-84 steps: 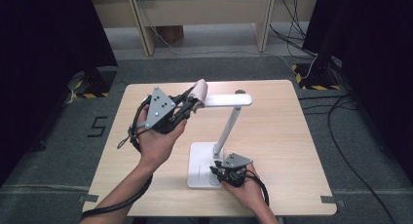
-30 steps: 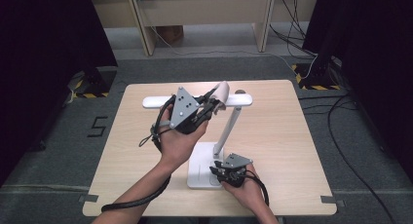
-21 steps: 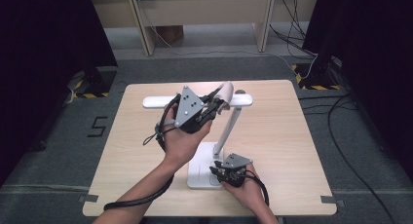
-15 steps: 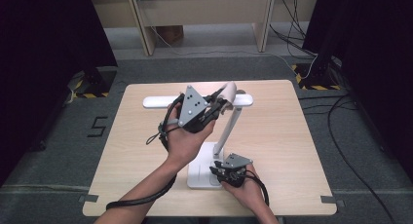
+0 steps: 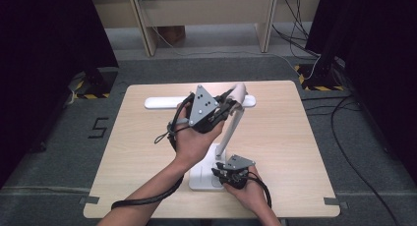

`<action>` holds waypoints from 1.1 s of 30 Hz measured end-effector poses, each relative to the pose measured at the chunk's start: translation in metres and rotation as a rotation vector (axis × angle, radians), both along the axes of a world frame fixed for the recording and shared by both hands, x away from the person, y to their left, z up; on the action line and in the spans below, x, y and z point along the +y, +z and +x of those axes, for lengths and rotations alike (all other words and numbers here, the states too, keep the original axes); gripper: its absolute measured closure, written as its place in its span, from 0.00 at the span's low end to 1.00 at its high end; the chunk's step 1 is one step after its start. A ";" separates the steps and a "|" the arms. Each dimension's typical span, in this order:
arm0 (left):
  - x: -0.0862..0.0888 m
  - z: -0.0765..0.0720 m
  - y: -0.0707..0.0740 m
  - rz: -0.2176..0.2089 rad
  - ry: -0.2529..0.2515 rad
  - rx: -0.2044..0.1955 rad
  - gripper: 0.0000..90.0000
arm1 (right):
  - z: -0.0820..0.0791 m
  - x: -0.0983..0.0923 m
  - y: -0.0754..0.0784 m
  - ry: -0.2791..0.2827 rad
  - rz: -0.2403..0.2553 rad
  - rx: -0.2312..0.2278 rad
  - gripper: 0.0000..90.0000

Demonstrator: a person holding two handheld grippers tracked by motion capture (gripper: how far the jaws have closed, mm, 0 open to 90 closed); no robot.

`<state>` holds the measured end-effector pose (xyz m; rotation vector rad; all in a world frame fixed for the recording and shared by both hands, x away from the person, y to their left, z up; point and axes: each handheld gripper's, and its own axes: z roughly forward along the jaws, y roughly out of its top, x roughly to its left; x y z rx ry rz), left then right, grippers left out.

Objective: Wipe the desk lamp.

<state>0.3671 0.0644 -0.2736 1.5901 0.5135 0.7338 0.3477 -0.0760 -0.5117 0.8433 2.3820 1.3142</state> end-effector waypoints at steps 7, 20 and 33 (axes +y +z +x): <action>-0.005 0.001 0.000 0.006 -0.008 0.001 0.90 | 0.000 0.000 0.000 0.001 0.005 0.001 0.77; -0.017 0.002 0.000 0.020 -0.022 -0.005 0.90 | 0.000 0.000 0.000 0.003 0.005 0.002 0.77; -0.027 0.003 0.001 0.034 -0.032 -0.009 0.90 | 0.000 0.000 0.000 0.005 0.005 0.000 0.77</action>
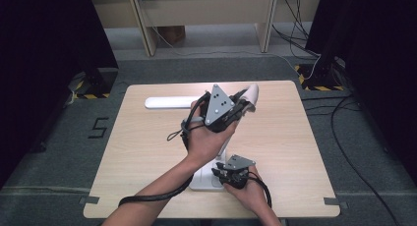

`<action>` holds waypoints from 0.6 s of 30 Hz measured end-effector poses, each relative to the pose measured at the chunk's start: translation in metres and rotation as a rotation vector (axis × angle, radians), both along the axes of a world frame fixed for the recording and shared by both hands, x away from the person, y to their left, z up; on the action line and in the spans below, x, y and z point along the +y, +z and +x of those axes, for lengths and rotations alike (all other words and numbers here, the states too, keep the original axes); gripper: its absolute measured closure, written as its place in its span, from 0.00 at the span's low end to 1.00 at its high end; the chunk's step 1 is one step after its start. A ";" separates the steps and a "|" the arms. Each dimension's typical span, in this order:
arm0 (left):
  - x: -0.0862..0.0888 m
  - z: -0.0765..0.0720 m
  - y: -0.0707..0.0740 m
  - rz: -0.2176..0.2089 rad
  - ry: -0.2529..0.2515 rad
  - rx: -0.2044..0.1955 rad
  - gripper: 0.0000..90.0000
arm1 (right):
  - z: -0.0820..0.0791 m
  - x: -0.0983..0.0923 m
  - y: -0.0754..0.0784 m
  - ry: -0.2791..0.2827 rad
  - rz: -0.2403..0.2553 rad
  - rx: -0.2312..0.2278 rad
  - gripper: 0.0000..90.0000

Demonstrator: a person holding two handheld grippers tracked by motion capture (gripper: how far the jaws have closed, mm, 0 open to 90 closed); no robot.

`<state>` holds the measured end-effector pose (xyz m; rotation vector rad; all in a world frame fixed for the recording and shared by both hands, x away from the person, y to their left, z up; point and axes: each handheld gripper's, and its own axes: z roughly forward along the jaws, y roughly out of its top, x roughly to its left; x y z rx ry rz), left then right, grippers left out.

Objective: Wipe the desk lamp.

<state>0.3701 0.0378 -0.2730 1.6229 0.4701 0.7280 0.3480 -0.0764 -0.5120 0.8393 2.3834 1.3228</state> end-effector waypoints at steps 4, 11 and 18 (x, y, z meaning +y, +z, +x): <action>-0.003 0.000 0.000 0.004 -0.004 -0.002 0.90 | 0.000 0.000 0.000 0.001 0.001 -0.002 0.77; -0.006 0.000 0.000 0.011 -0.007 -0.003 0.90 | 0.000 0.000 0.000 0.000 0.001 -0.002 0.77; -0.010 0.001 0.000 0.014 -0.011 0.000 0.90 | 0.000 0.000 0.000 0.001 0.002 -0.002 0.77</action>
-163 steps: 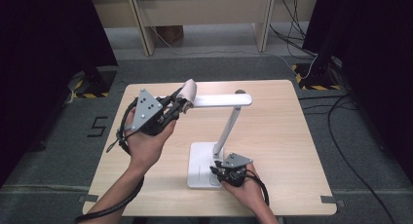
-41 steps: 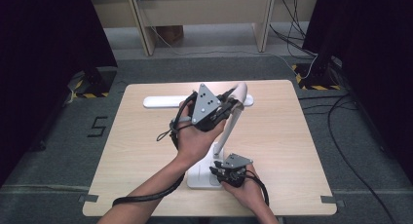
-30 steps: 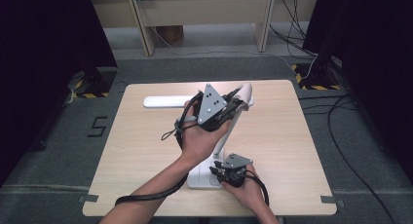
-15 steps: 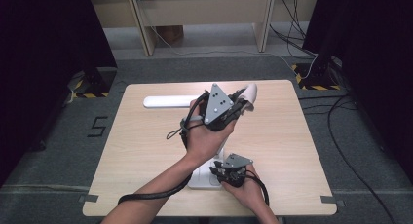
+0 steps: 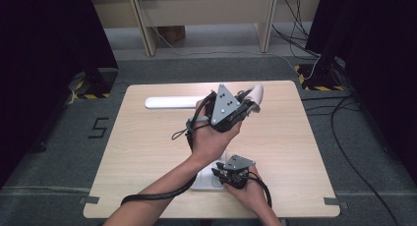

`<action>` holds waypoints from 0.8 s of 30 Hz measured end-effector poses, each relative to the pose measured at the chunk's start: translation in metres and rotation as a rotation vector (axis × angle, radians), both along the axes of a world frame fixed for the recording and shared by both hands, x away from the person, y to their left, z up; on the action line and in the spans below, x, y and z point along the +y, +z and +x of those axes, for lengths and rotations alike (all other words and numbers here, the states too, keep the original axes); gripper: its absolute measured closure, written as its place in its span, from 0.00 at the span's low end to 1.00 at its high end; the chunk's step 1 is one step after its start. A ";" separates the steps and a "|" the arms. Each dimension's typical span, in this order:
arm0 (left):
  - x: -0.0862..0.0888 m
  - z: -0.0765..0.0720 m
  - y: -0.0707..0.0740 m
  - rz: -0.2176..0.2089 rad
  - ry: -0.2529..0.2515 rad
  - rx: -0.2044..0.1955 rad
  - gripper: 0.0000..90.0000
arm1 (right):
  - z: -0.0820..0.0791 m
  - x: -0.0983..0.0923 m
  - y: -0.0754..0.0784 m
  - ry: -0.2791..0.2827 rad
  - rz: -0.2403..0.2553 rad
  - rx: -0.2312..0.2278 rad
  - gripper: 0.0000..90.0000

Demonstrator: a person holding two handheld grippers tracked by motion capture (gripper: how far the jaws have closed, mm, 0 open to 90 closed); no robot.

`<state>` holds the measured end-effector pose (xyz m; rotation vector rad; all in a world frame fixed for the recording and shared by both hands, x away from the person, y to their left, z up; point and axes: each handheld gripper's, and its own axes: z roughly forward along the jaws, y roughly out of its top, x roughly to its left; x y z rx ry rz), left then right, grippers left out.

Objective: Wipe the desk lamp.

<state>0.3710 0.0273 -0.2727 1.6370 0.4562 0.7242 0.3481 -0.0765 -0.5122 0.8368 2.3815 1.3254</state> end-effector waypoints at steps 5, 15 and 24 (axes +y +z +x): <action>-0.003 -0.001 0.000 0.005 -0.002 -0.008 0.90 | 0.000 0.000 0.000 0.000 0.001 0.000 0.77; -0.005 -0.007 -0.001 -0.002 -0.017 -0.009 0.90 | 0.000 0.000 0.000 0.001 0.004 0.000 0.76; -0.009 -0.019 -0.005 0.010 -0.047 -0.025 0.90 | 0.000 0.000 0.000 0.004 0.003 -0.003 0.76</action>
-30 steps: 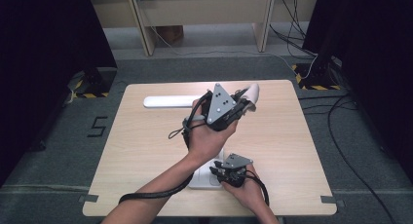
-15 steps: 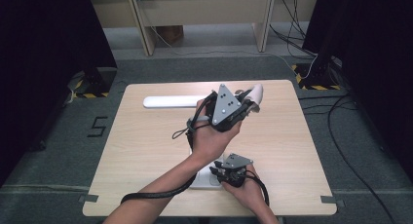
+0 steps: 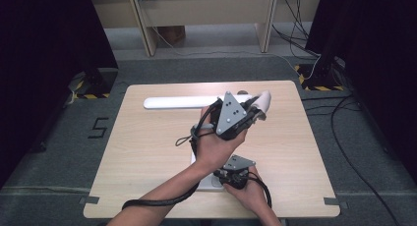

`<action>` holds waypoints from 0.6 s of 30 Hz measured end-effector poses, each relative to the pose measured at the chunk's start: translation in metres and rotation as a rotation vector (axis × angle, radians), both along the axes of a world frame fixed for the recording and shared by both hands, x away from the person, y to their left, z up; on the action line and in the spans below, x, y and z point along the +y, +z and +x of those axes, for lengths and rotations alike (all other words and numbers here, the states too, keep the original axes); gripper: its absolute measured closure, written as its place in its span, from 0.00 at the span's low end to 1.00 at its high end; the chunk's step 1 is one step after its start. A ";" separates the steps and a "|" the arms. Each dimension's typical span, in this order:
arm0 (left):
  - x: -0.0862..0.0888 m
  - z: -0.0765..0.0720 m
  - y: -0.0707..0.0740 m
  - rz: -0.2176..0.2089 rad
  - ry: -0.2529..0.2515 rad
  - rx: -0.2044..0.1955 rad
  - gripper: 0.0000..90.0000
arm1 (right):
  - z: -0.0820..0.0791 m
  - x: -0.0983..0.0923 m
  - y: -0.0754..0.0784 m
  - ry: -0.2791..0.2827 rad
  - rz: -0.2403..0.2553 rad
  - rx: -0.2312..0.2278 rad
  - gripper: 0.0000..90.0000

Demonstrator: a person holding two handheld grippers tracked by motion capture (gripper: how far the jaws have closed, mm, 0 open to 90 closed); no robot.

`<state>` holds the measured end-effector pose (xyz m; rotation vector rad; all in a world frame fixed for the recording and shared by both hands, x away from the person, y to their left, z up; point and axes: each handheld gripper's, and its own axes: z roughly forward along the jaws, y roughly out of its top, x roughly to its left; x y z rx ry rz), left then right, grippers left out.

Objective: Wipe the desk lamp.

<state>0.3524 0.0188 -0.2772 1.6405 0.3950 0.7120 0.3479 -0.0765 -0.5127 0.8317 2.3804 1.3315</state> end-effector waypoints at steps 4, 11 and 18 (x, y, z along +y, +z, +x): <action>0.003 -0.008 -0.001 0.004 -0.017 -0.005 0.90 | 0.000 0.000 0.000 0.002 0.004 0.002 0.75; 0.014 -0.026 -0.007 0.010 -0.055 0.007 0.90 | 0.000 0.000 0.000 -0.002 0.004 0.004 0.75; 0.038 -0.036 -0.009 0.016 -0.044 -0.004 0.90 | 0.000 0.000 0.000 -0.002 0.005 0.004 0.75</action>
